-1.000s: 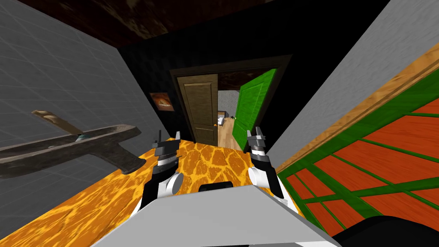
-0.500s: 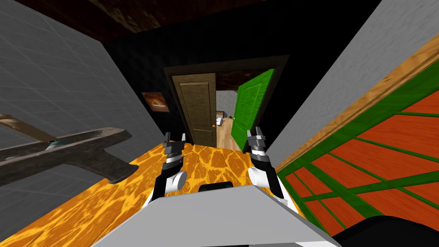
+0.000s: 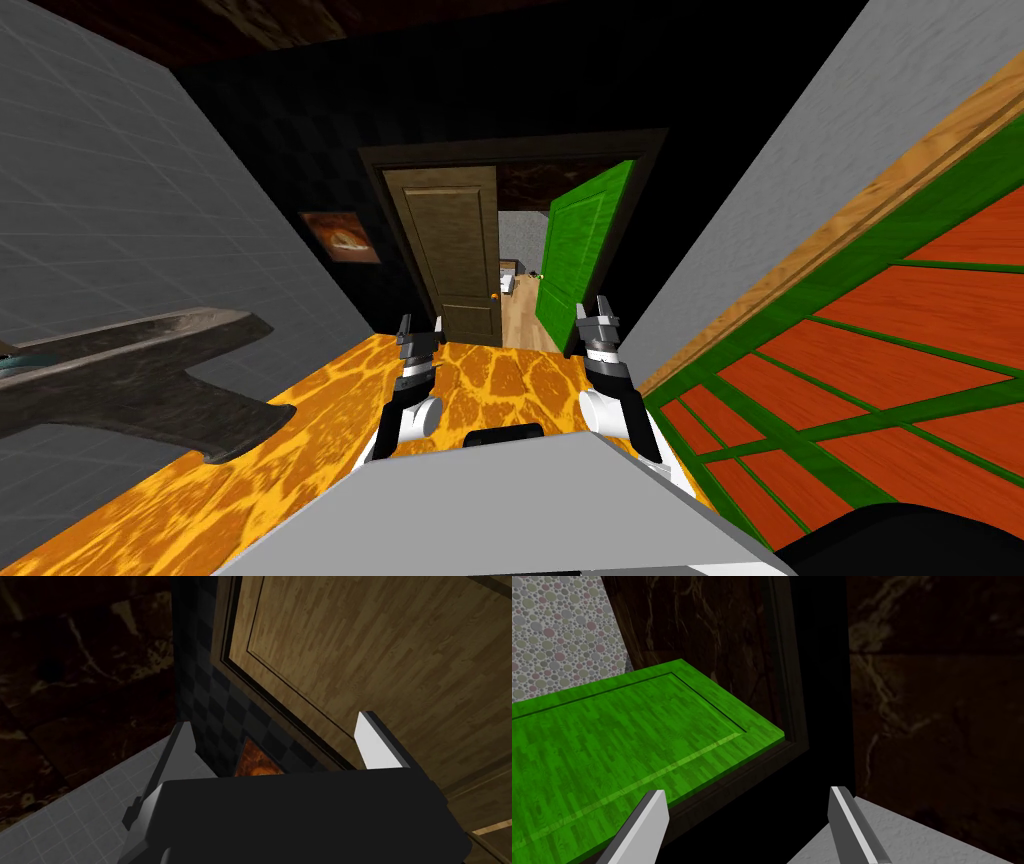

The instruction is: Push the door open

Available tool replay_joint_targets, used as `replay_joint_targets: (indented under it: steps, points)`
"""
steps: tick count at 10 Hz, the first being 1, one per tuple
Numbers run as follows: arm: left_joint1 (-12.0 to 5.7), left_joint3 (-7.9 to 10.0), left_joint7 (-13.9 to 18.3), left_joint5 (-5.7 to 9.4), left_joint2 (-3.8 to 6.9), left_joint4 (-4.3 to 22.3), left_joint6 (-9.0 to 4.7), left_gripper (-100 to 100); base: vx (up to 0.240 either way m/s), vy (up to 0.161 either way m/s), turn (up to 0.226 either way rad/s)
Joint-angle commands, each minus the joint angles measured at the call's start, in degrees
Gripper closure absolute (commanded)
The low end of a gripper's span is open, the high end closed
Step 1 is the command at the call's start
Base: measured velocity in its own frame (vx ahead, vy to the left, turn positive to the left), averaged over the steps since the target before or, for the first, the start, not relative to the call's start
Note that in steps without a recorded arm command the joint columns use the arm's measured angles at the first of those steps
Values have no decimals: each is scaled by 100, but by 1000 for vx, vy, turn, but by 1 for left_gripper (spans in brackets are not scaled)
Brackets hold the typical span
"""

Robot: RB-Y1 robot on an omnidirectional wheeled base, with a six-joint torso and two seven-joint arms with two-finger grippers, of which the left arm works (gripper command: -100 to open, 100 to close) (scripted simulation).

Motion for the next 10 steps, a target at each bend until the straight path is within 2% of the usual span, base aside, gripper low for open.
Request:
replay_joint_targets:
  steps: [1,3,6,9,10]
  points:
    - [-120,-27,221,99,24,274,13,-100,83,18,-96]
    - [-280,-59,497,219,64,608,-51,-100,99,40,-96]
    - [-365,-77,643,282,78,892,-84,-100,53,15,-45]
    - [-619,-128,1081,472,120,1462,-185,-100,71,20,-104]
    - [-619,-128,1081,472,120,1535,-185,-100,66,30,-30]
